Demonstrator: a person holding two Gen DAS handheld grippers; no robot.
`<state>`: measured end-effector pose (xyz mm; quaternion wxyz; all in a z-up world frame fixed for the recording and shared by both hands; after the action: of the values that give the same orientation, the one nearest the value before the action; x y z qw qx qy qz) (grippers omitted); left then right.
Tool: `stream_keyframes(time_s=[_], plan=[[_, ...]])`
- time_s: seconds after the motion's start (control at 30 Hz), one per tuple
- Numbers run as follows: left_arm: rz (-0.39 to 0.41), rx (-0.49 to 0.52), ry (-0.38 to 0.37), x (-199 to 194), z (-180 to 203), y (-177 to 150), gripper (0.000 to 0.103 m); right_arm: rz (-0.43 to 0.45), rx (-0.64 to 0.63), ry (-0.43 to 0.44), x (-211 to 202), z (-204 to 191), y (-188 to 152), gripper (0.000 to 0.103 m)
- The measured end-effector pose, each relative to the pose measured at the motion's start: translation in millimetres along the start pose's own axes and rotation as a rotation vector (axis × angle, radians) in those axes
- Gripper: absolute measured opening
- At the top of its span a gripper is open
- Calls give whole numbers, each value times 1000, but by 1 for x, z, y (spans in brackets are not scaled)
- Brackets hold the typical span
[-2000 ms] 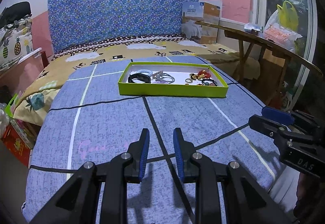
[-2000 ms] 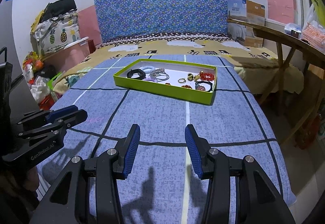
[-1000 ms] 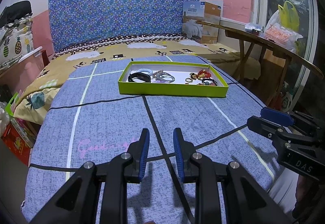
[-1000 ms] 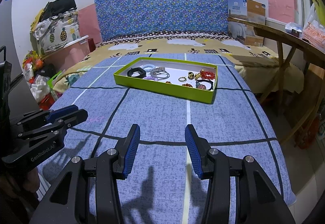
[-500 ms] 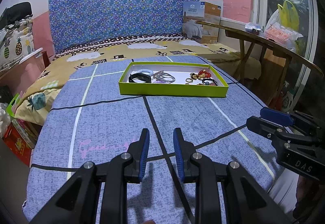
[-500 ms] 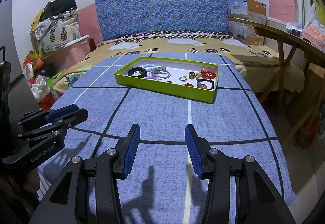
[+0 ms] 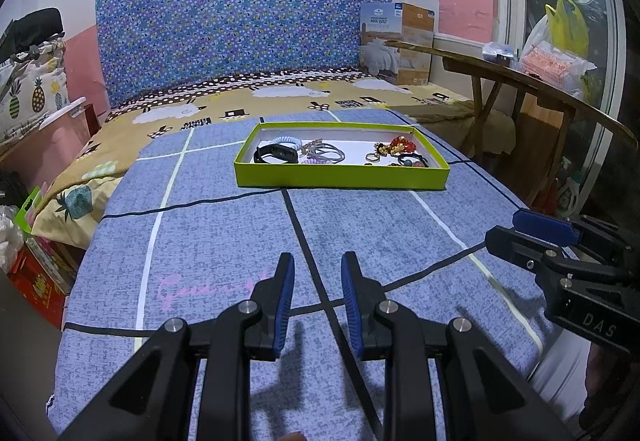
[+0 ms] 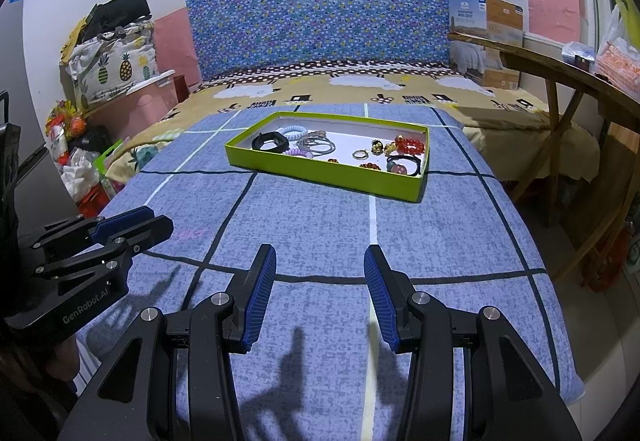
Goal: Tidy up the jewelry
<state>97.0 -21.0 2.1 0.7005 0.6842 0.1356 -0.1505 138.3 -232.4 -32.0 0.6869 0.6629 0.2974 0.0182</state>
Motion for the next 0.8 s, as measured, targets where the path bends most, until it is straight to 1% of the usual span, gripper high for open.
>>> stream_keyframes(time_s=[0.17,0.4,0.8], plan=[[-6,2,4,1,1,-2,25,0,1,0,0,0,0,47],[-3,21,30,2,1,-4,25,0,0,0,-1,0,0,47],[-6,25,22,3,3,-5,25,-2,3,-1,-1,0,0,47]])
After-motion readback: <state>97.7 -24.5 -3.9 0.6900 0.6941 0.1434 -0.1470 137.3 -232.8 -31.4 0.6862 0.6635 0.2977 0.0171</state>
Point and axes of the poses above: each gripper's, at about its wrist camera, not at the fingertips, and x roughly the way its jaws point, z to its right, y to its top, the point moved 4 cm from there along x, roughly the way its jaws point, and after that the axes turned 13 degrees about z, right-handed, at the moved point
